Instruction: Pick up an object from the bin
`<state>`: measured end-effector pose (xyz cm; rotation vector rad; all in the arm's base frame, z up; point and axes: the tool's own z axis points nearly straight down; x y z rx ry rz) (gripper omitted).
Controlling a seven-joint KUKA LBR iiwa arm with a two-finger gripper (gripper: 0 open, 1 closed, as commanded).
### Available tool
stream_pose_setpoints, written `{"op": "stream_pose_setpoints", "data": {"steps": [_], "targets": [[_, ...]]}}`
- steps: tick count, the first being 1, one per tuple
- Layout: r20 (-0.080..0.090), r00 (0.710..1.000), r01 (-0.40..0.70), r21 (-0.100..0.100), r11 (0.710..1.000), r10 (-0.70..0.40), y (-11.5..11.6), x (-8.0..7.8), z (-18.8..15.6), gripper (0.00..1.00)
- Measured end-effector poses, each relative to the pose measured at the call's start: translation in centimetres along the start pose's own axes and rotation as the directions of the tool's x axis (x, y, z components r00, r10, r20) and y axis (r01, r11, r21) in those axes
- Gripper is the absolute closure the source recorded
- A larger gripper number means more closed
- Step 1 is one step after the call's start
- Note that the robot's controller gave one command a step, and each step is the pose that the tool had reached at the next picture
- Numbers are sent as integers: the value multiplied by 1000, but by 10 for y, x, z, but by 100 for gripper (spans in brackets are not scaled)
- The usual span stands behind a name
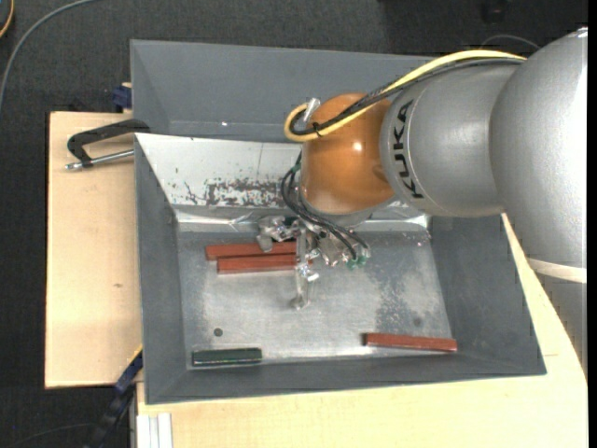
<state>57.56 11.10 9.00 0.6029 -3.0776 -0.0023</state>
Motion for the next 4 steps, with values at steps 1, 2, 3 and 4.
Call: {"op": "stream_pose_setpoints", "data": {"steps": [1,2,3,4], "targets": [[9,998,55,2,998,-55,-18,-1,19,0],[14,997,79,3,997,-80,-10,-24,18,0],[12,997,78,2,997,-78,-10,-24,18,100],[20,1000,11,4,1000,-11,4,-16,-131,100]]}}
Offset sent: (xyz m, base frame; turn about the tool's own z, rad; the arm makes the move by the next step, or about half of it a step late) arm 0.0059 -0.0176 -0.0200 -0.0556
